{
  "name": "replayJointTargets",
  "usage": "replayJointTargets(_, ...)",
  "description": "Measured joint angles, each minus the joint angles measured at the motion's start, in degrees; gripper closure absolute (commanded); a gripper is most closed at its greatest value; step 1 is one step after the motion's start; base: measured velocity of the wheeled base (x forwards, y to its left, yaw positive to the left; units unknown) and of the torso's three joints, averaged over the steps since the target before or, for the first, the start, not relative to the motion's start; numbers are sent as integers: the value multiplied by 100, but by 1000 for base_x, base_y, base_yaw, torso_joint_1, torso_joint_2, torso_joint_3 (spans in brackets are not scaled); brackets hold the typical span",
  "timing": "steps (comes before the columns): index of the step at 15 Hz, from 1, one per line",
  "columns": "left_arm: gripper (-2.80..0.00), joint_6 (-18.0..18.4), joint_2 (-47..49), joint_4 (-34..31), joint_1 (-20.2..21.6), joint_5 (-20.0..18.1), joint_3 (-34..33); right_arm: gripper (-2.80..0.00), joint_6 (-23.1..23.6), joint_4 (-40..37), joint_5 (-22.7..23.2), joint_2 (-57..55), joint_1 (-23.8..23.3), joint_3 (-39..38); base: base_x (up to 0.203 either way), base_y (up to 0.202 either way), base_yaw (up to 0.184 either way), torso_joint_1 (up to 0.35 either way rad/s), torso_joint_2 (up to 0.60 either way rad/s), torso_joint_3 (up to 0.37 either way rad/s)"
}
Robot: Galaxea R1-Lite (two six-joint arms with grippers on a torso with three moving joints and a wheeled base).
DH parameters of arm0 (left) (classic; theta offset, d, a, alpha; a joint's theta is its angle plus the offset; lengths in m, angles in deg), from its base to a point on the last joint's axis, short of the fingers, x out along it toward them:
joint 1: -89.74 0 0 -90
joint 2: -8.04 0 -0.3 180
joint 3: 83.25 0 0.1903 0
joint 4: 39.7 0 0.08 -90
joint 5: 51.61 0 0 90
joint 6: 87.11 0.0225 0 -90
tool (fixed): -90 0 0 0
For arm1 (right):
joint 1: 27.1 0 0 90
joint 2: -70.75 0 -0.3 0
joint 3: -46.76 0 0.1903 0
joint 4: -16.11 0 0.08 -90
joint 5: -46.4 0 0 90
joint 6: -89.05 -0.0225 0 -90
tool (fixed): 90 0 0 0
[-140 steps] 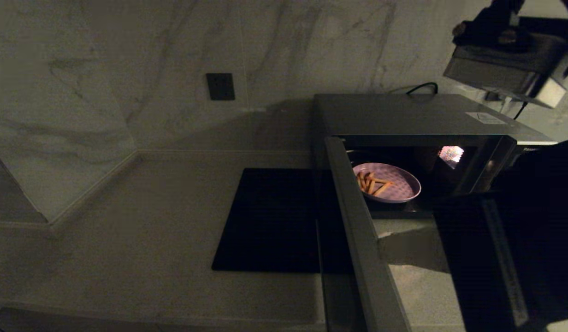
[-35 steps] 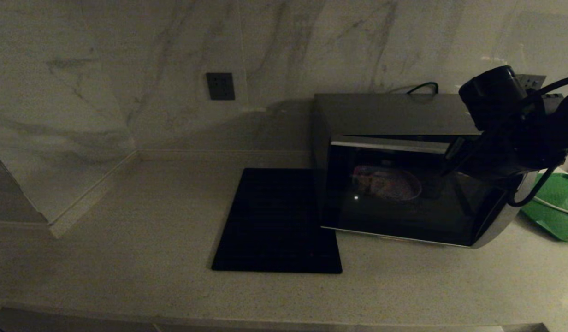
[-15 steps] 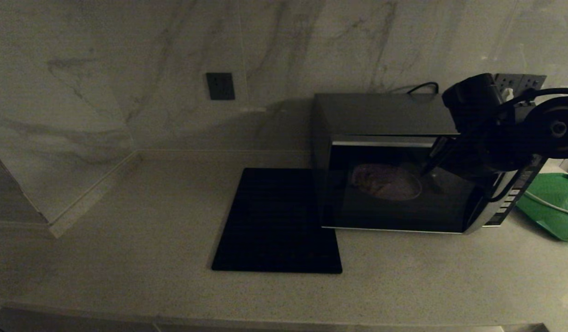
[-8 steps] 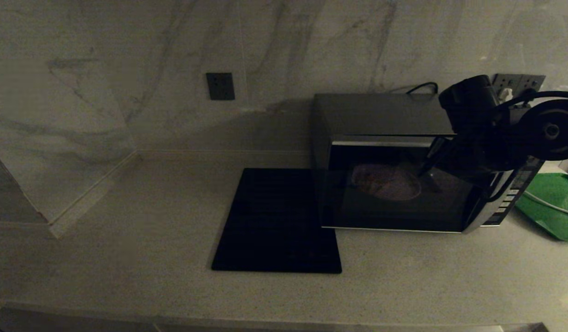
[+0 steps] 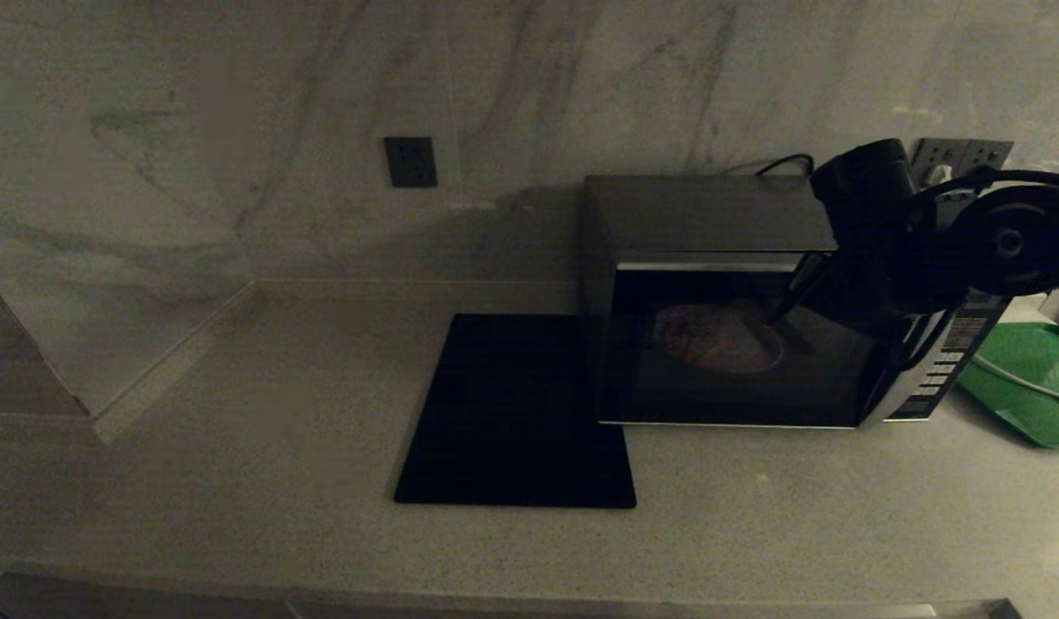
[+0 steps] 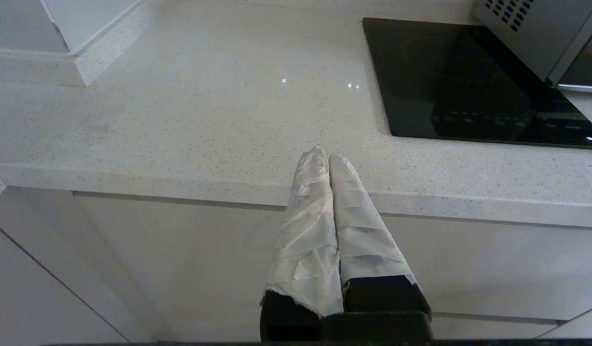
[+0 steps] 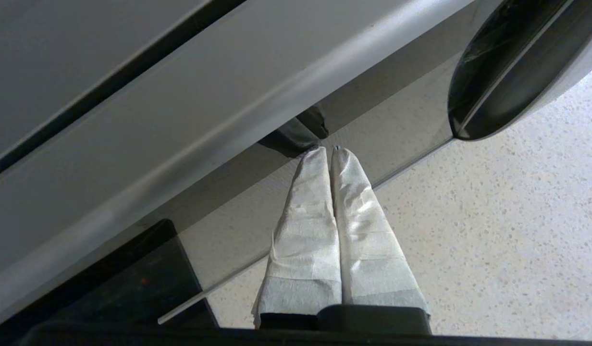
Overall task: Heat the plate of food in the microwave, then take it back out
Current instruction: Close the microwave oven
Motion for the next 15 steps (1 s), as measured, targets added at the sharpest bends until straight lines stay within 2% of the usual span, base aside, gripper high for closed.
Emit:
replayJointTargets(10,0,0,0,0,0,0,0,0,45,197,-2,-87,-3,32,0,0,0,0,0,0)
replayJointTargets(15,0,1,0,0,0,0,0,0,160,70,14,625,5,-481,0,0,0,0,0,0)
